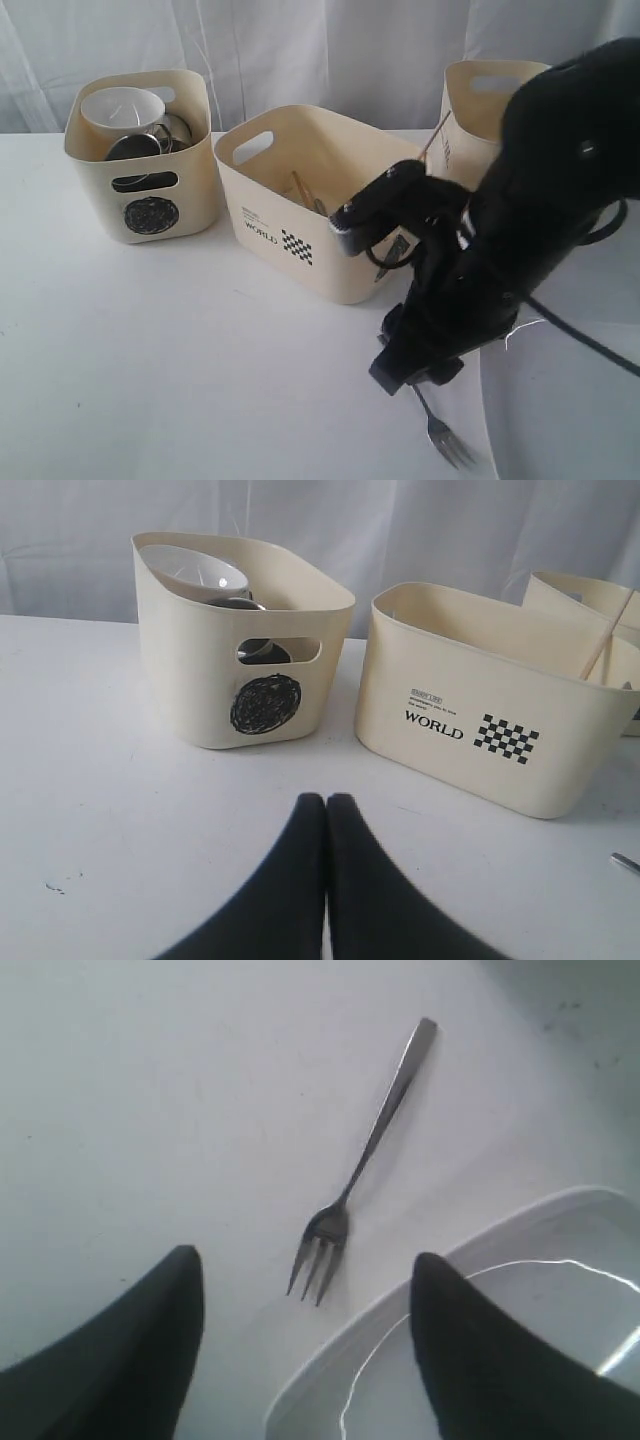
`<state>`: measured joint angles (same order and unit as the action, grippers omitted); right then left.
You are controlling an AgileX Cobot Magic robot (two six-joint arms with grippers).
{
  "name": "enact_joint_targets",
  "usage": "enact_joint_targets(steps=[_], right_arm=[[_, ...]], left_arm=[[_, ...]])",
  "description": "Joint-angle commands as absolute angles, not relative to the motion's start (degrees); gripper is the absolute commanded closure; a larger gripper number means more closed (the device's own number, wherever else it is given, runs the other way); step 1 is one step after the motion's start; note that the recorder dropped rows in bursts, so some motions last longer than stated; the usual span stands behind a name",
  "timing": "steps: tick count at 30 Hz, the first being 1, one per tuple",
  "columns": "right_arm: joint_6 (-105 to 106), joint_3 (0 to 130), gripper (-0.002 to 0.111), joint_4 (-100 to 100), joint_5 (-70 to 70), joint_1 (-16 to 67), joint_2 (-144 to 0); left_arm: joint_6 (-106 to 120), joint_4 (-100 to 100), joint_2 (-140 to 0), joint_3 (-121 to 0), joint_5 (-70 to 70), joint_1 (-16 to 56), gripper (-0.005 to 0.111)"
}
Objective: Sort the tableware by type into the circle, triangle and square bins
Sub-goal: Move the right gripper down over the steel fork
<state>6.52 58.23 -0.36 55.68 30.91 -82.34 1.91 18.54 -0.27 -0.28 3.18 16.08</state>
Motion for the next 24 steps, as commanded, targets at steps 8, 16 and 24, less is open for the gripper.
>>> enact_joint_targets(steps=[8, 16, 24], right_arm=[[0.72, 58.76, 0.052, 4.08, 50.98, 31.36, -96.30], [0.00, 58.76, 0.052, 4.27, 46.77, 31.36, -99.28], [0.00, 56.64, 0.052, 4.27, 42.11, 31.36, -101.80]], left_arm=[[1.52, 19.48, 0.00, 0.00, 2.88, 16.10, 0.107], [1.52, 19.48, 0.00, 0.00, 2.88, 16.10, 0.107], [1.52, 19.48, 0.00, 0.00, 2.88, 16.10, 0.107]])
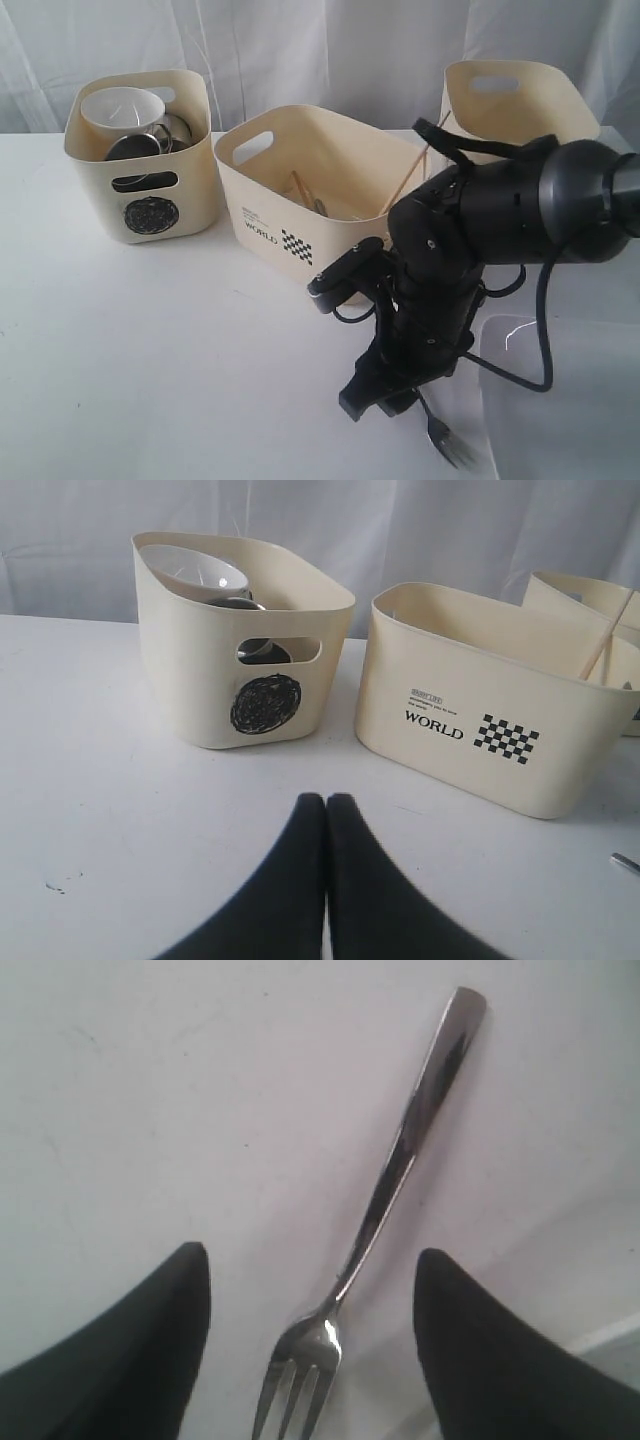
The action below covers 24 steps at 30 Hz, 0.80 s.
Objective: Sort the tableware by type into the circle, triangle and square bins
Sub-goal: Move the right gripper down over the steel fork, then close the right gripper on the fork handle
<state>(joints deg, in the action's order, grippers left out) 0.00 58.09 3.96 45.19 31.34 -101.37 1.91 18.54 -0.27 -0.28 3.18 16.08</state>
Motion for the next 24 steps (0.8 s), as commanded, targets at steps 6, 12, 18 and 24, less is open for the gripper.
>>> enact_joint_targets(steps=[6, 12, 18, 24], right_arm=[[0.00, 54.72, 0.052, 4.27, 40.06, 30.73, -102.65], [-1.93, 53.50, 0.052, 3.97, 38.25, 29.48, -102.84], [-2.41, 52.87, 0.052, 1.30, 36.53, 28.59, -103.86], [-2.41, 52.87, 0.054, -0.47, 36.53, 28.46, -106.30]], left_arm=[[1.52, 19.48, 0.00, 0.00, 2.88, 16.10, 0.107], [1.52, 19.48, 0.00, 0.00, 2.88, 16.10, 0.107], [1.52, 19.48, 0.00, 0.00, 2.88, 16.10, 0.107], [1.52, 19.48, 0.00, 0.00, 2.88, 16.10, 0.107]])
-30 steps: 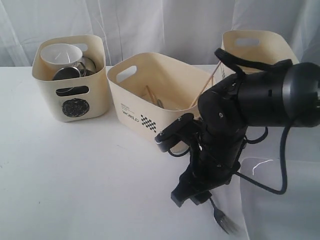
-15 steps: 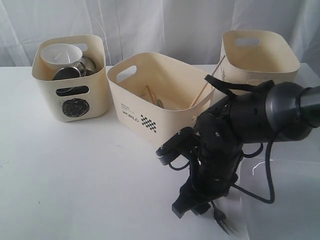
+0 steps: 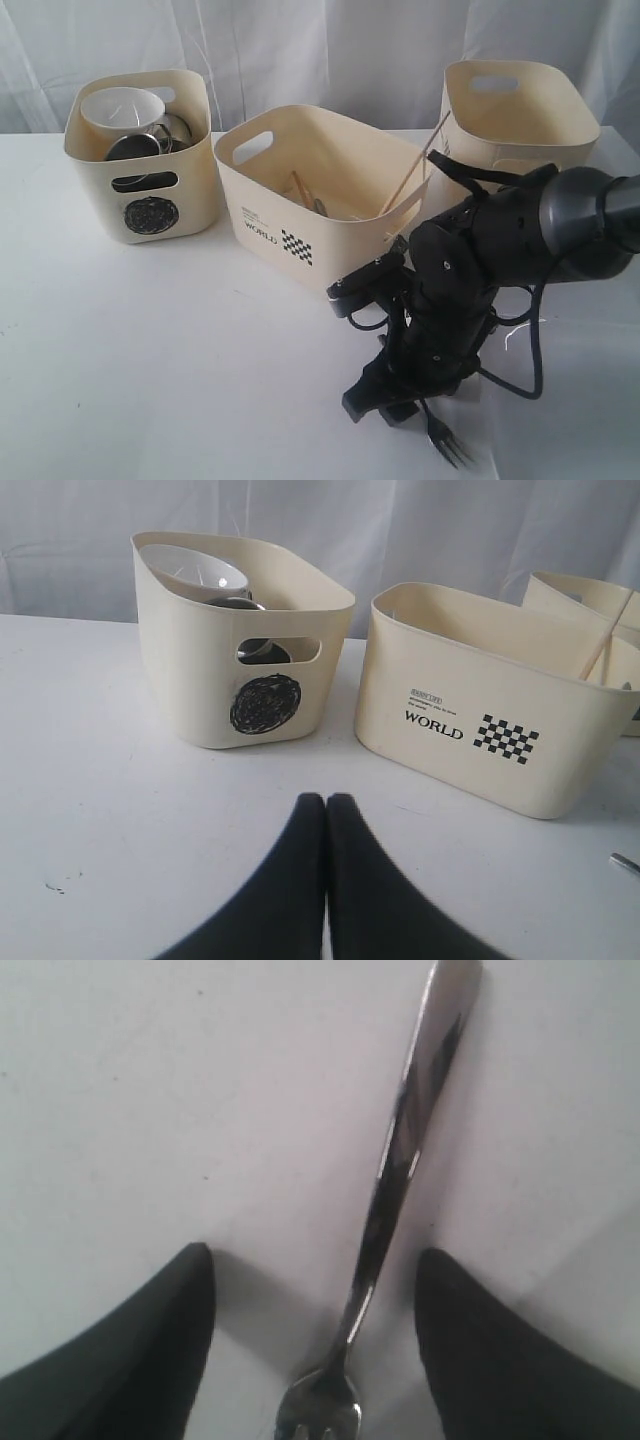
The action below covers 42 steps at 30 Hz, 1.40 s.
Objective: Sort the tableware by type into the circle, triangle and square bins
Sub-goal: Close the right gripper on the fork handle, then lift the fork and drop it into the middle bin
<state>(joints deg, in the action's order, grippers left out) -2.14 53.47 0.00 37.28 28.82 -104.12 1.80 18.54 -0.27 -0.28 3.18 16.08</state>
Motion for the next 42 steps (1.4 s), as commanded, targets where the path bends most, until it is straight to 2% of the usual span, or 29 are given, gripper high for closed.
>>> enact_joint_targets(steps=[1, 7, 15, 26, 42], right_arm=[[-2.41, 52.87, 0.057, -0.47, 36.53, 28.46, -106.40], [-2.83, 52.74, 0.083, -0.93, 37.19, 28.46, -106.40], [-2.83, 52.38, 0.108, -2.10, 37.21, 28.59, -104.53], [-2.97, 45.84, 0.108, -3.26, 35.36, 29.69, -89.08], [-2.68, 52.10, 0.108, -4.50, 35.20, 33.13, -76.47]], left_arm=[[1.52, 19.48, 0.00, 0.00, 2.88, 16.10, 0.107], [1.52, 19.48, 0.00, 0.00, 2.88, 16.10, 0.107], [1.52, 19.48, 0.00, 0.00, 2.88, 16.10, 0.107], [1.52, 19.48, 0.00, 0.00, 2.88, 16.10, 0.107], [1.52, 19.48, 0.00, 0.00, 2.88, 16.10, 0.107]])
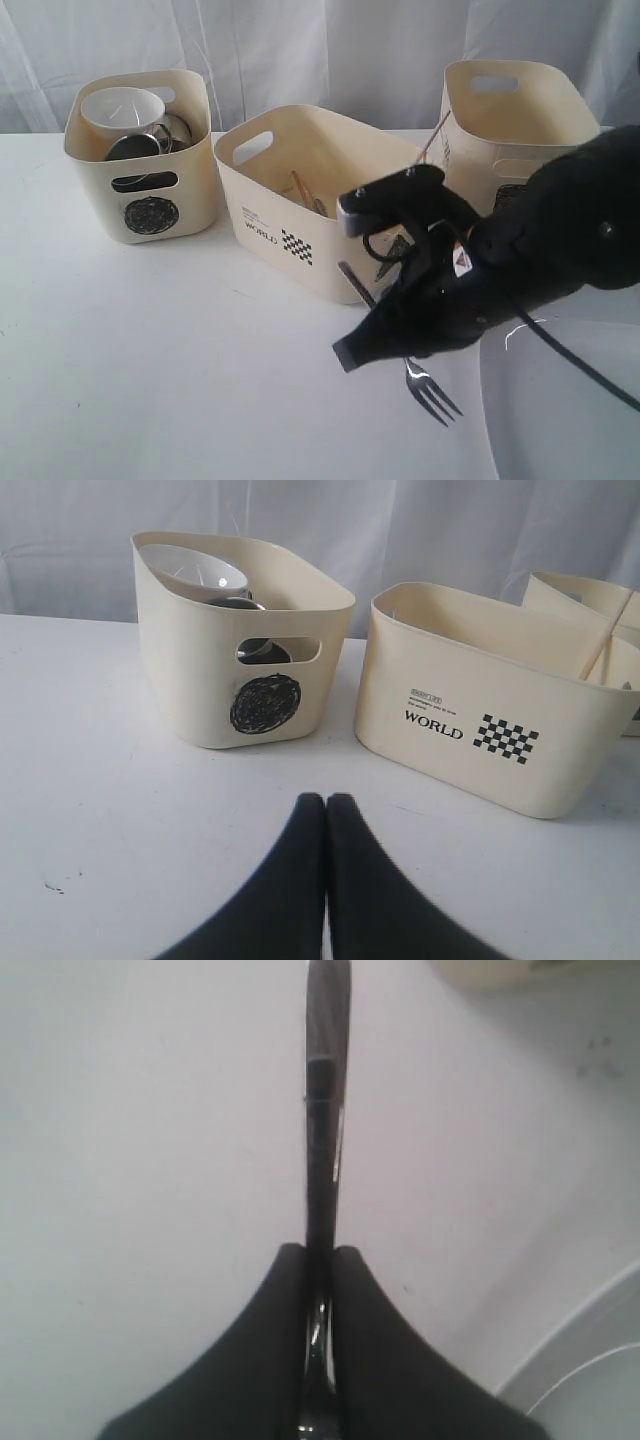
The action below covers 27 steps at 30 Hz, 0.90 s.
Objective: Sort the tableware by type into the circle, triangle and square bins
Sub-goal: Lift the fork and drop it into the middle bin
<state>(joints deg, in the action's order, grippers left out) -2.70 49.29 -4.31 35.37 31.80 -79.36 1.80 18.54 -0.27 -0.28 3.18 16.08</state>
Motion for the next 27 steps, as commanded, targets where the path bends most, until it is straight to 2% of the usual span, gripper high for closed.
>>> enact_joint_targets(steps=[1, 8, 15, 22, 23, 25, 26, 27], right_arm=[[-2.61, 53.17, 0.108, -4.50, 35.19, 33.42, -75.98], [2.07, 64.15, 0.108, -0.44, 34.05, 33.41, -77.56], [2.99, 81.73, 0.108, 7.02, 32.49, 26.37, -96.09], [4.96, 90.28, 0.108, 7.66, 30.52, 23.41, -107.37], [5.22, 90.67, 0.106, 7.66, 30.65, 23.41, -108.52], [5.22, 90.90, 0.095, 7.66, 30.15, 23.41, -109.96], [5.22, 90.90, 0.084, 7.66, 30.01, 23.41, -110.23], [5.22, 90.90, 0.080, 7.66, 30.01, 23.41, -110.23]], left_arm=[[1.52, 19.48, 0.00, 0.00, 2.88, 16.10, 0.107], [1.52, 19.48, 0.00, 0.00, 2.88, 16.10, 0.107], [1.52, 19.48, 0.00, 0.00, 2.88, 16.10, 0.107], [1.52, 19.48, 0.00, 0.00, 2.88, 16.10, 0.107], [1.52, 19.48, 0.00, 0.00, 2.88, 16.10, 0.107], [1.52, 19.48, 0.00, 0.00, 2.88, 16.10, 0.107], [1.52, 19.48, 0.00, 0.00, 2.88, 16.10, 0.107], [1.52, 19.48, 0.00, 0.00, 2.88, 16.10, 0.107]])
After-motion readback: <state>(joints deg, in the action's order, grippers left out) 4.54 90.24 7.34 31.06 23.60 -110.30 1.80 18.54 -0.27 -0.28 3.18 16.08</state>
